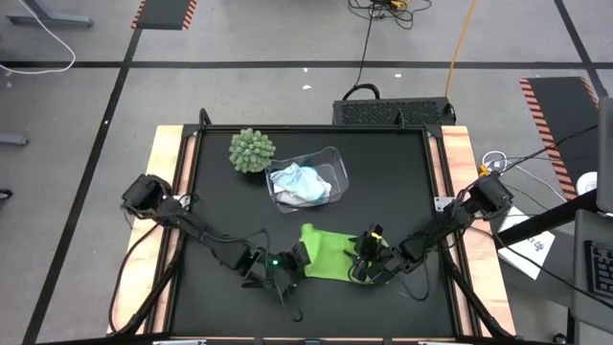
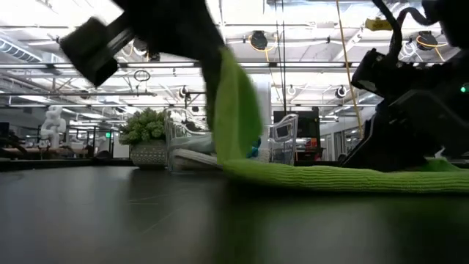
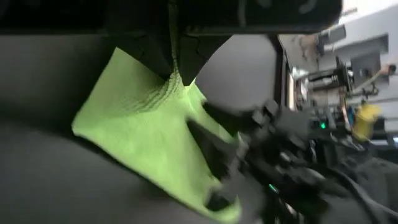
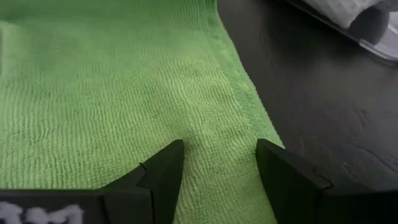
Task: Fold microfiber towels
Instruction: Fold the green towel
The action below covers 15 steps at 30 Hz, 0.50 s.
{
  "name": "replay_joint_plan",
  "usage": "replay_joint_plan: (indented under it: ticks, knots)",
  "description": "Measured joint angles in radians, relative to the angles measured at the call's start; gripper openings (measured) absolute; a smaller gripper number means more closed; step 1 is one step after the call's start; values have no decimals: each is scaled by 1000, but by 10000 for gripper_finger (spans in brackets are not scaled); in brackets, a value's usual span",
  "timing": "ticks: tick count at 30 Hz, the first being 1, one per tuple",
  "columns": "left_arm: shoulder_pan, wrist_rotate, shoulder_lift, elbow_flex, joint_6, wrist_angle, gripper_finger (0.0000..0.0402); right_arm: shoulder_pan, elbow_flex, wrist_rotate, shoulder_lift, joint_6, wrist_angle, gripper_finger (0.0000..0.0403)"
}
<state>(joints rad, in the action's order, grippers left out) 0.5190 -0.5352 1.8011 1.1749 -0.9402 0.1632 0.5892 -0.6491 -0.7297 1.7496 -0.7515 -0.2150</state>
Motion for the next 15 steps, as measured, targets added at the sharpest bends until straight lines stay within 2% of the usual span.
replay_joint_plan:
  ticks: [6,11,15]
  knots:
    - [-31,93,0,30,-72,-60,3,0,-1,-7,19,-16,-14,194]
    - [-55,175,3,31,-86,-124,4,-1,0,9,22,116,-117,194]
    - [-83,189,32,34,-101,-161,3,0,0,16,22,169,-186,194]
